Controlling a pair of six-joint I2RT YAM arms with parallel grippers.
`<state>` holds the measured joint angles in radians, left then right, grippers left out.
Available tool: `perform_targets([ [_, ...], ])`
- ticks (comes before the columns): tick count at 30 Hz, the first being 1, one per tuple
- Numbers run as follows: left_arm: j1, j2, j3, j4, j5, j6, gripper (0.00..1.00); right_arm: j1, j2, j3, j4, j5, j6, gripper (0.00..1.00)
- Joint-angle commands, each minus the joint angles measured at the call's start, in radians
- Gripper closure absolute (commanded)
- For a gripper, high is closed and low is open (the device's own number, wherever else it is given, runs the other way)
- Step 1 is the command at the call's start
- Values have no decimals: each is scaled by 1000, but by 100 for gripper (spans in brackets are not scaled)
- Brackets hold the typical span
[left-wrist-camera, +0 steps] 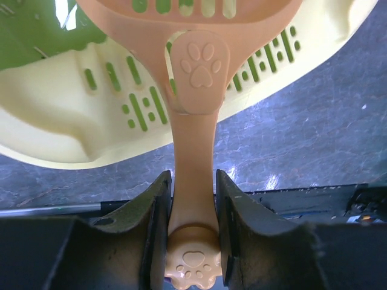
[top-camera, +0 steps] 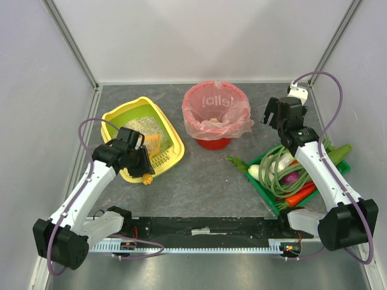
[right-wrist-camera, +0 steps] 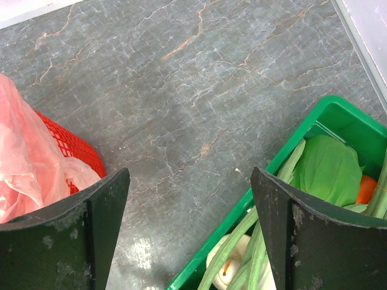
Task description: Clean the litter box
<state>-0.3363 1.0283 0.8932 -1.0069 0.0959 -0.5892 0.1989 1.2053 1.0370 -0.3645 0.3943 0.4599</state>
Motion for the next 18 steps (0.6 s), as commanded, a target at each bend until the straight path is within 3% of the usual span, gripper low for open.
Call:
perform_targets([
  [1, 13, -21, 90, 4, 10, -32, 98, -1, -1, 9, 41, 11, 3, 10],
  [10, -17, 56, 199, -150, -93, 20, 98, -3, -1, 8, 42, 12, 5, 10],
  [18, -21, 41, 280, -139, -162, 51, 98, -1, 5, 5, 41, 3, 13, 11],
])
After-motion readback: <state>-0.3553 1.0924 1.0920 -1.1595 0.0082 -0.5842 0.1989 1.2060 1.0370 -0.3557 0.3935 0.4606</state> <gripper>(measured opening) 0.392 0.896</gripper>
